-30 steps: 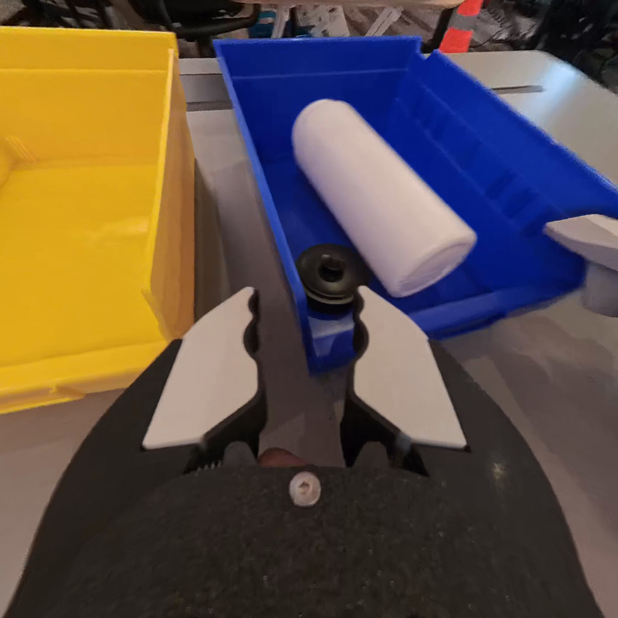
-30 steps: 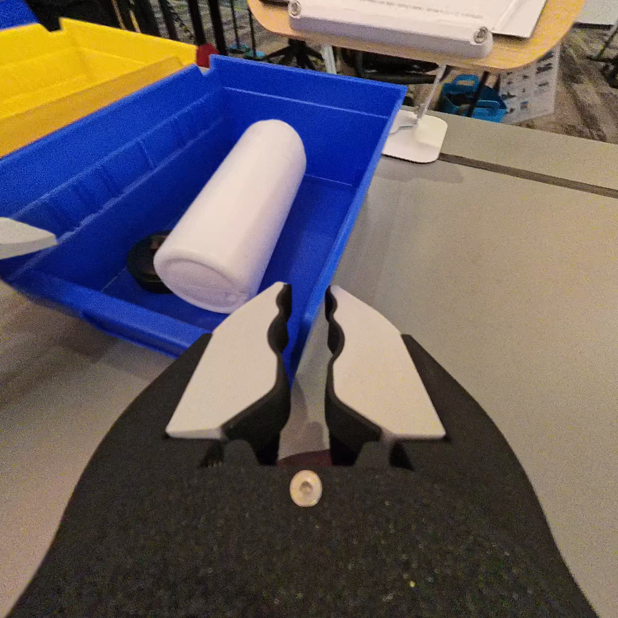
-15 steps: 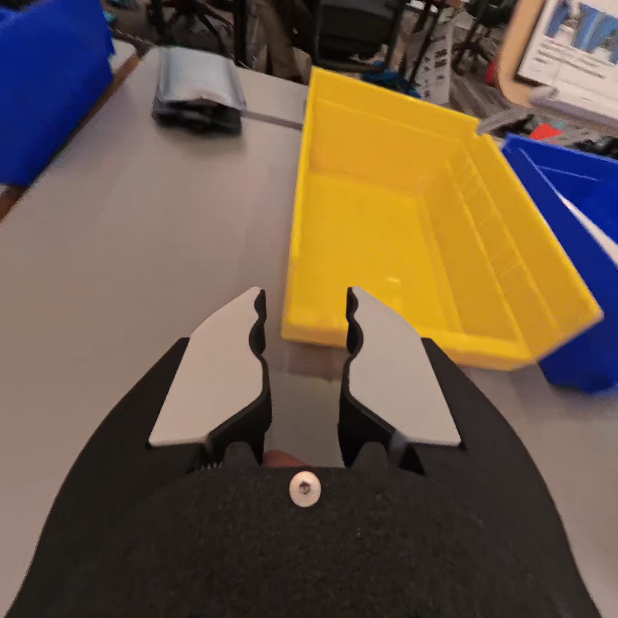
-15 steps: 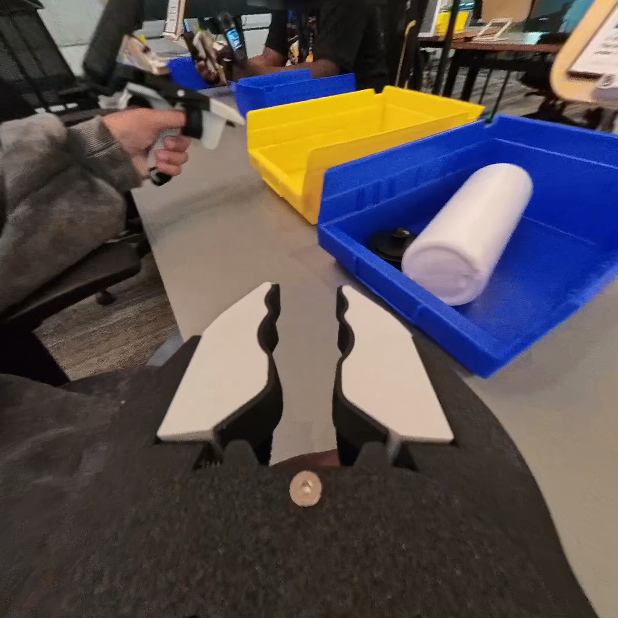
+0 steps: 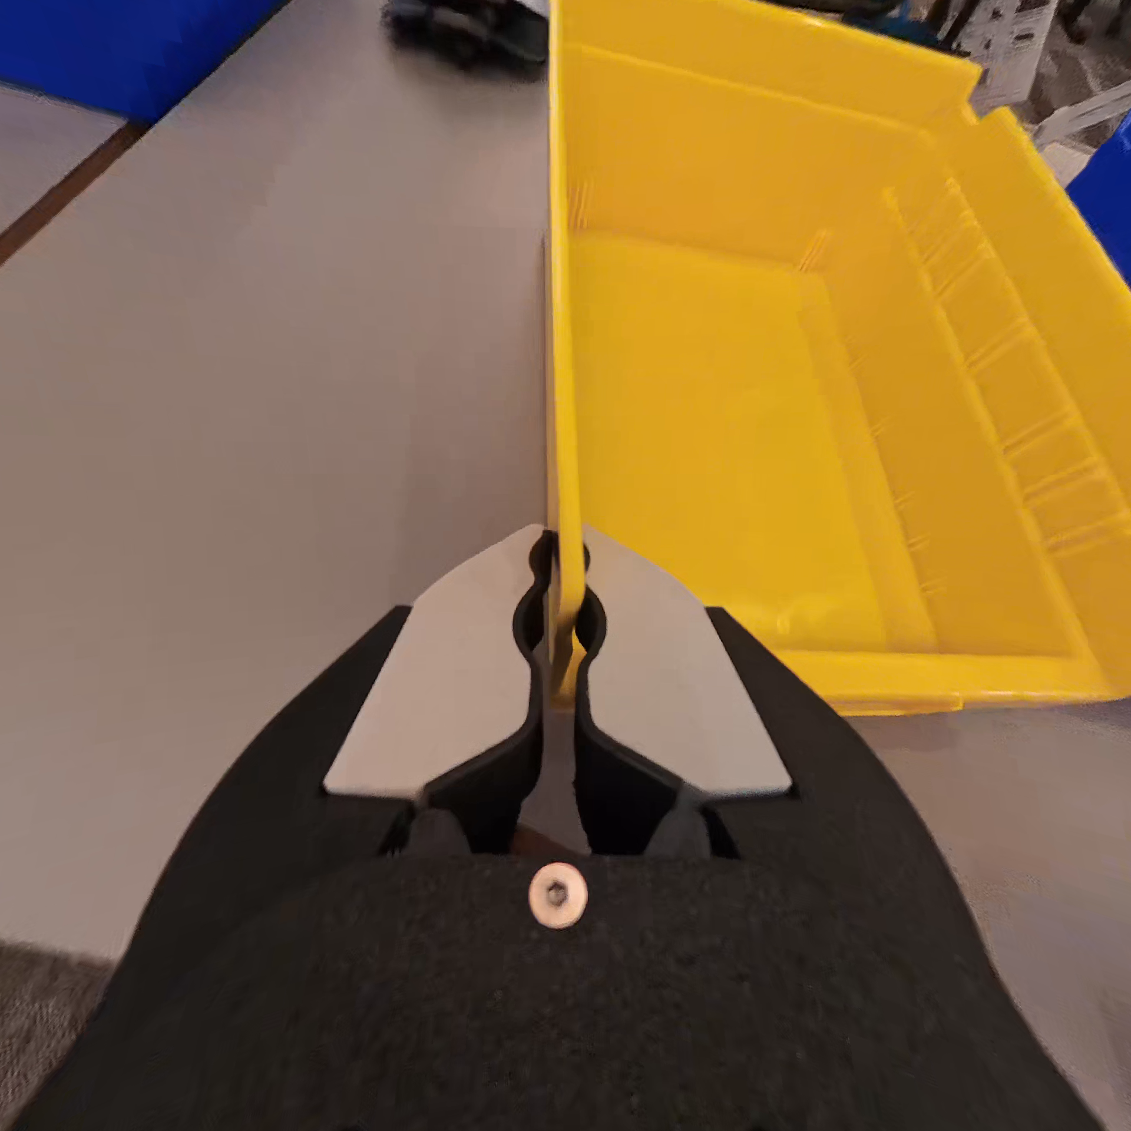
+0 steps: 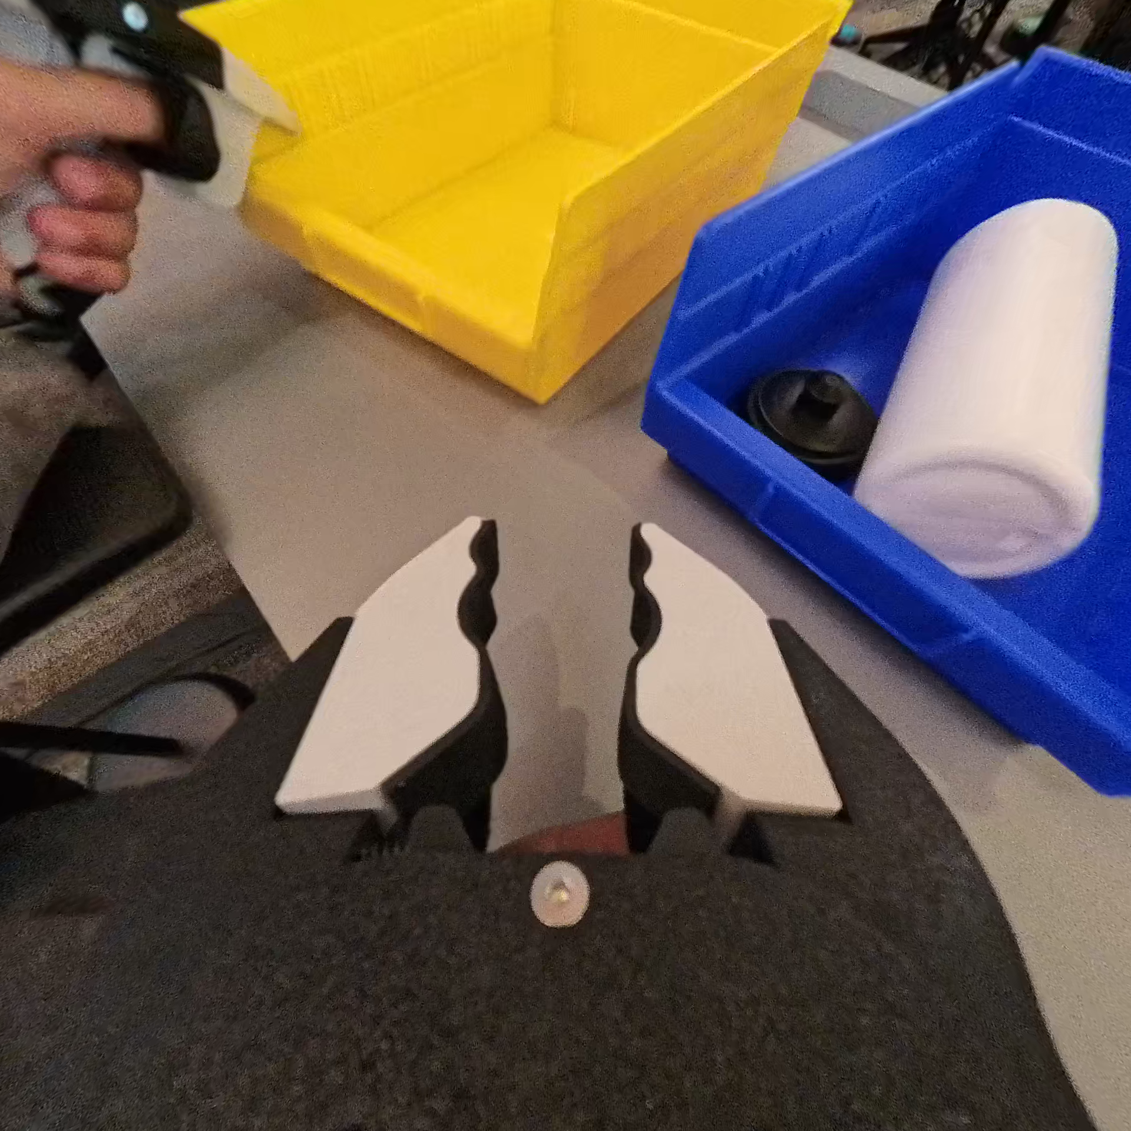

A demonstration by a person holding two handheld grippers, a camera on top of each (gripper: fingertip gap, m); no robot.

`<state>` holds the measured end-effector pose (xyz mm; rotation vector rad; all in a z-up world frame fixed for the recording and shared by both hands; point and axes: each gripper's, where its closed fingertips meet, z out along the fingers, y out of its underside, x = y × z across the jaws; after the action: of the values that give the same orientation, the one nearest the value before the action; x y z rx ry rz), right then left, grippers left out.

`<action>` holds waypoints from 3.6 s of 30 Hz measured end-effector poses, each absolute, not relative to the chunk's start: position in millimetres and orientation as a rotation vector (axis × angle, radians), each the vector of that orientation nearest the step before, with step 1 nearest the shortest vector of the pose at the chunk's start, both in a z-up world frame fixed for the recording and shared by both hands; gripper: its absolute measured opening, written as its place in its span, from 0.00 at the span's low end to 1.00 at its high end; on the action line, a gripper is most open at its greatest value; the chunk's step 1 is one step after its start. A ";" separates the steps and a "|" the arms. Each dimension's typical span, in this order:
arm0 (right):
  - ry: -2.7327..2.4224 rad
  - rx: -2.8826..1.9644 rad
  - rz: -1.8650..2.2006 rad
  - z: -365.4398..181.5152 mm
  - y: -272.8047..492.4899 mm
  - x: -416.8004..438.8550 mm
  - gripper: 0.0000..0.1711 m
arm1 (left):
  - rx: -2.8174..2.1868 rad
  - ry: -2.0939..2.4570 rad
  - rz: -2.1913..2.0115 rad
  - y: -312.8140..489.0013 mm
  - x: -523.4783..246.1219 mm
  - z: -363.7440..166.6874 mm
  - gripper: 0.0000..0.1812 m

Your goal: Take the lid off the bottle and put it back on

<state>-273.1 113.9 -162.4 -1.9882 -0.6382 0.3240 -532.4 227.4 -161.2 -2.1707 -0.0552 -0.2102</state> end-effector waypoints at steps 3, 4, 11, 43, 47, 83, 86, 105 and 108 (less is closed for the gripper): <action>-0.544 -2.008 0.392 -152.1 135.9 -311.9 0.25 | -2.174 -0.083 -0.214 190.6 -538.6 -161.7 0.02; -0.512 -2.020 0.440 -149.7 140.3 -324.2 0.26 | -2.168 -0.080 -0.218 179.9 -539.6 -161.5 0.02; -0.477 -2.037 0.431 -153.3 150.3 -352.5 0.16 | -2.033 -0.020 -0.161 128.9 -535.5 -142.4 0.02; 0.228 -2.238 -0.166 -151.3 116.3 249.9 0.04 | -1.962 0.792 -0.381 160.5 64.6 -160.8 0.06; 0.360 -2.113 0.146 -159.3 121.4 252.4 0.07 | -1.933 0.838 -0.369 154.3 71.1 -162.4 0.09; 0.080 -2.116 -0.008 -157.4 213.8 -95.2 0.03 | -2.043 0.411 -0.312 254.7 -285.3 -149.4 0.02; 0.099 -2.080 0.013 -148.5 217.3 -116.2 0.03 | -1.986 0.372 -0.249 263.0 -307.0 -133.3 0.02; -0.151 -2.015 0.023 -155.4 275.4 -299.3 0.09 | -2.105 0.098 -0.242 324.4 -484.5 -159.5 0.04; -0.227 -2.017 0.082 -156.3 271.7 -309.6 0.15 | -2.111 0.062 -0.249 325.9 -488.5 -157.3 0.10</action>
<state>-309.6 271.7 -156.3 -2.0172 -0.2269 0.0816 -488.5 325.9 -157.3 -2.1109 0.0623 -0.2494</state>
